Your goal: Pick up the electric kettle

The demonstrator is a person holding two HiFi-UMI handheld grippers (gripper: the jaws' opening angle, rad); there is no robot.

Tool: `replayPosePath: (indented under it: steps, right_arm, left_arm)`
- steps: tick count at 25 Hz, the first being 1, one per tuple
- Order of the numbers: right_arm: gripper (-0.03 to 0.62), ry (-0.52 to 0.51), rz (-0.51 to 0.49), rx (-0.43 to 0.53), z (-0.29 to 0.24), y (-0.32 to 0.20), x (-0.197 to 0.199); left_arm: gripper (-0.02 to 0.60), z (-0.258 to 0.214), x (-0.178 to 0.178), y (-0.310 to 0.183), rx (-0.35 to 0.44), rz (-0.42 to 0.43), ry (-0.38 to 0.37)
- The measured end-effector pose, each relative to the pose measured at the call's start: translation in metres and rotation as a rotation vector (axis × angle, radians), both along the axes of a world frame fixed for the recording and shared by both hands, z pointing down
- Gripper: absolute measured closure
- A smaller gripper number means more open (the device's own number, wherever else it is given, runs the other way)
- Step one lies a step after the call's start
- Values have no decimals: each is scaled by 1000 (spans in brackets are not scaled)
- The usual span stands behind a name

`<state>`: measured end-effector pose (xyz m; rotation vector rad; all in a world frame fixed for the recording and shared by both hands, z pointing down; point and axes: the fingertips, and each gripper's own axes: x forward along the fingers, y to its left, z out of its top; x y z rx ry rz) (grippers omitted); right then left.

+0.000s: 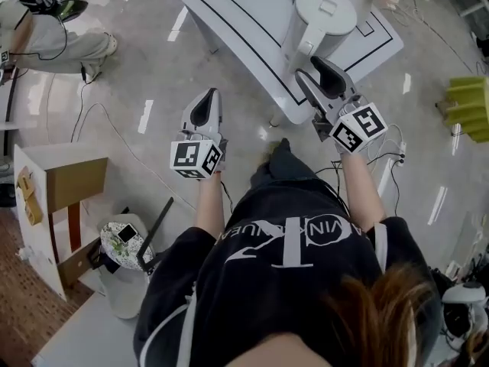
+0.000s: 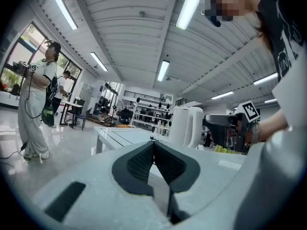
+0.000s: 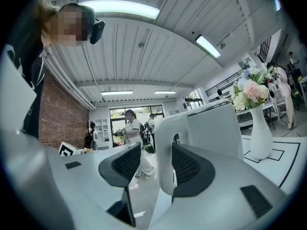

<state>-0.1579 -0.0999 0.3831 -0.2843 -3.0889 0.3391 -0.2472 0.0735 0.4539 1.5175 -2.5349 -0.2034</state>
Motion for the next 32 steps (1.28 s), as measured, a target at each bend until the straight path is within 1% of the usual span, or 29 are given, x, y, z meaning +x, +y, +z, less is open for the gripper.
replayPosePath:
  steps: [4, 7, 11, 14, 20, 24, 28, 32]
  right_arm:
    - [406, 3, 42, 2, 0, -3, -13]
    - [405, -3, 52, 4, -1, -5, -23]
    - [407, -26, 67, -14, -7, -7, -32]
    - [411, -21, 70, -39, -2, -7, -38]
    - [413, -18, 112, -54, 3, -10, -49]
    - [413, -8, 107, -40, 2, -7, -50]
    - [414, -40, 112, -36, -6, -8, -53]
    - [422, -57, 108, -26, -5, -8, -53]
  left_arm:
    - [572, 2, 0, 2, -6, 10, 0]
    - [572, 5, -4, 4, -15, 12, -4]
    - [572, 8, -15, 4, -27, 15, -8]
    - [572, 4, -30, -1, -35, 29, -24]
    - [572, -1, -60, -30, -37, 94, -39]
    - [572, -4, -70, -46, -35, 158, -40]
    - [572, -9, -90, -55, -28, 186, -54]
    - [572, -14, -102, -58, -28, 215, -73]
